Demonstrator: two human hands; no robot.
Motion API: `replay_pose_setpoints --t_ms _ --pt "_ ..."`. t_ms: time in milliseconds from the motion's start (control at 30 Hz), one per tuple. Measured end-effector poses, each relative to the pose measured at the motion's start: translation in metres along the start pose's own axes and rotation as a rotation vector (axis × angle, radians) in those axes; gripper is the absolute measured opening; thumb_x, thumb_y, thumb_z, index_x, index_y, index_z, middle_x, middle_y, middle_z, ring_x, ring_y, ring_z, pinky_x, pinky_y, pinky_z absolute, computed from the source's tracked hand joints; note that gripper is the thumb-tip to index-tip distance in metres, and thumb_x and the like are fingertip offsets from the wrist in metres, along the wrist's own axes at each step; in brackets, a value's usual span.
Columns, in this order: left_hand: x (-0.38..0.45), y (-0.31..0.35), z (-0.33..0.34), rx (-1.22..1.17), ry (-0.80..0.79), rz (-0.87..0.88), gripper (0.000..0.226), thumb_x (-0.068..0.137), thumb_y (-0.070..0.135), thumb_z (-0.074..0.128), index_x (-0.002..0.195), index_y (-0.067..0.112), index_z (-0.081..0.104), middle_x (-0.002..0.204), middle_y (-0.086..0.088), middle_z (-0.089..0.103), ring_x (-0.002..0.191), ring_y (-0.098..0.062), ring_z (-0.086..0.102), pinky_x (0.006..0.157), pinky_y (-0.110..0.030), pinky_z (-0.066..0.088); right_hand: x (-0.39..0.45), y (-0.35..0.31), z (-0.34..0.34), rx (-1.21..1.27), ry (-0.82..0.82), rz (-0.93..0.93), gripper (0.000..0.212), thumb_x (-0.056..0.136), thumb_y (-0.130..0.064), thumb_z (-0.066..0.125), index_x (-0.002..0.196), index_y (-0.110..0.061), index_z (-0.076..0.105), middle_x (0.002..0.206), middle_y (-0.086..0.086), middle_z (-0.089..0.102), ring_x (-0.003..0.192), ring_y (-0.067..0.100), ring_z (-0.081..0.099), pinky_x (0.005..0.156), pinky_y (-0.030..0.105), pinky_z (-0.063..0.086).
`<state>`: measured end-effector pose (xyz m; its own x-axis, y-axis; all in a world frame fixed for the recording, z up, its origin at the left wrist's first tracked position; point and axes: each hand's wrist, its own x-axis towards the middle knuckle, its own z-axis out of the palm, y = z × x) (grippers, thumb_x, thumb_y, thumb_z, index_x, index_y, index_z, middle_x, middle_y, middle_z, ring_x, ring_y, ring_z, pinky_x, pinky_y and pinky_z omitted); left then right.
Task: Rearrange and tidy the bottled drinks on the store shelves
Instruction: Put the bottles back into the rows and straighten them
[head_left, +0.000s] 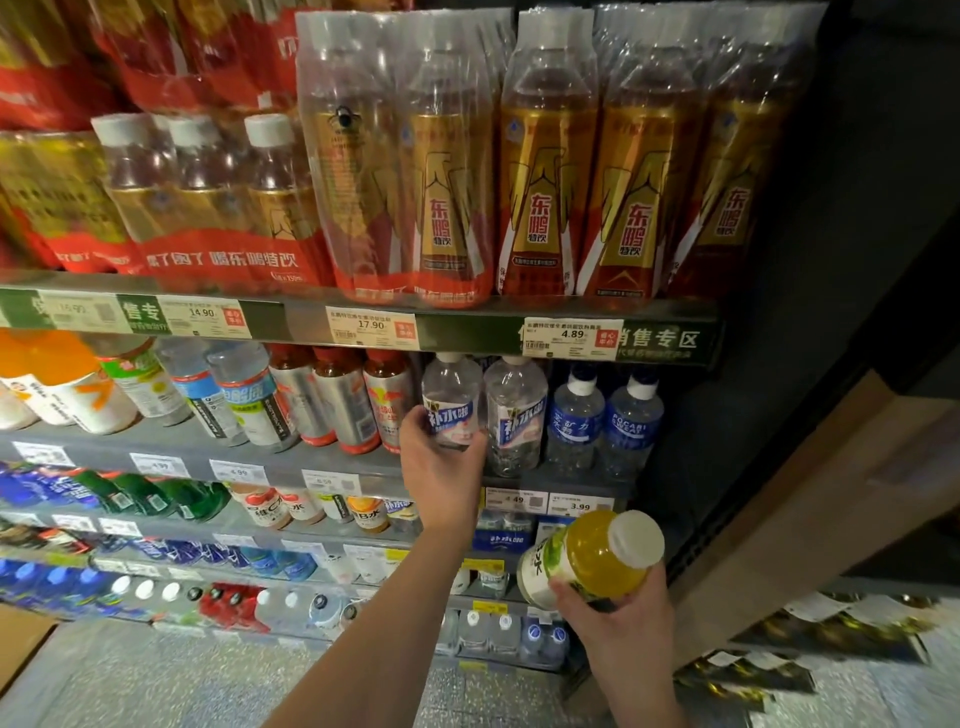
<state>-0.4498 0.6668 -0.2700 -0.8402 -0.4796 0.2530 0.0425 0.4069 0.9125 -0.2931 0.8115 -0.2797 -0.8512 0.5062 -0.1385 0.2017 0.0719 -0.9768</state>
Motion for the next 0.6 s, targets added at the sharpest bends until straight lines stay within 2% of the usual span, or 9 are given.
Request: replay_pose_setpoints --t_ms 133,200,267,333,433,467,533,600 --pt "-0.008 -0.001 -0.003 -0.018 -0.022 0.080 0.067 0.073 0.027 0.082 0.128 0.013 0.045 0.118 -0.004 0.053 0.110 -0.023 0.056 0.095 -0.044 0.051 -0.001 -0.002 0.003 0.005 -0.034 -0.020 0.089 0.058 -0.016 0.094 0.126 -0.036 0.042 0.108 -0.022 0.059 0.097 0.006 0.061 0.094 0.035 0.050" --pt "-0.006 0.001 0.001 0.011 -0.064 0.080 0.069 0.075 0.028 0.082 0.129 0.011 0.043 0.120 -0.005 0.052 0.112 -0.022 0.054 0.097 -0.044 0.050 -0.002 -0.004 0.007 0.010 -0.067 -0.024 0.090 0.060 -0.014 0.094 0.129 -0.035 0.041 0.107 -0.023 0.059 0.095 -0.003 0.060 0.090 0.030 0.049" --pt "-0.001 0.004 0.002 0.016 -0.126 0.060 0.071 0.076 0.030 0.083 0.131 0.013 0.041 0.123 -0.003 0.051 0.115 -0.019 0.054 0.099 -0.042 0.051 -0.002 -0.004 0.011 0.002 -0.082 -0.023 0.091 0.061 -0.013 0.093 0.134 -0.031 0.042 0.106 -0.024 0.059 0.095 -0.005 0.060 0.089 0.028 0.049" --pt "0.003 0.003 -0.001 -0.007 -0.183 0.050 0.072 0.076 0.033 0.083 0.132 0.016 0.041 0.125 -0.001 0.053 0.117 -0.018 0.055 0.100 -0.042 0.051 -0.002 -0.005 0.017 -0.019 -0.094 -0.009 0.088 0.062 -0.014 0.093 0.132 -0.030 0.043 0.105 -0.022 0.060 0.094 -0.002 0.061 0.089 0.031 0.050" --pt "0.006 -0.004 -0.016 -0.015 -0.230 0.082 0.069 0.077 0.036 0.081 0.132 0.019 0.043 0.126 0.001 0.052 0.119 -0.018 0.055 0.101 -0.041 0.051 -0.004 -0.005 0.029 -0.054 -0.102 0.002 0.086 0.060 -0.020 0.094 0.131 -0.028 0.045 0.107 -0.014 0.063 0.099 0.015 0.065 0.092 0.040 0.054" --pt "0.005 -0.007 -0.024 -0.026 -0.231 0.104 0.066 0.079 0.035 0.080 0.132 0.018 0.044 0.126 0.002 0.051 0.120 -0.017 0.054 0.101 -0.038 0.050 -0.006 -0.006 0.034 -0.066 -0.104 -0.001 0.089 0.060 -0.022 0.094 0.133 -0.027 0.044 0.110 -0.010 0.064 0.101 0.018 0.064 0.093 0.041 0.053" --pt "0.001 -0.009 -0.047 -0.075 -0.222 0.132 0.054 0.082 0.033 0.078 0.126 0.020 0.049 0.120 0.004 0.055 0.114 -0.012 0.056 0.095 -0.029 0.050 -0.010 -0.011 0.047 -0.079 -0.118 -0.033 0.086 0.063 -0.019 0.093 0.134 -0.025 0.045 0.111 -0.007 0.063 0.101 0.018 0.062 0.089 0.033 0.048" --pt "-0.004 -0.012 -0.073 -0.153 -0.270 0.101 0.034 0.085 0.034 0.076 0.111 0.025 0.056 0.107 0.007 0.062 0.100 -0.003 0.062 0.084 -0.025 0.053 -0.017 -0.016 0.063 -0.073 -0.153 -0.063 0.075 0.067 -0.015 0.091 0.127 -0.029 0.048 0.108 -0.014 0.065 0.098 0.011 0.064 0.085 0.027 0.044"
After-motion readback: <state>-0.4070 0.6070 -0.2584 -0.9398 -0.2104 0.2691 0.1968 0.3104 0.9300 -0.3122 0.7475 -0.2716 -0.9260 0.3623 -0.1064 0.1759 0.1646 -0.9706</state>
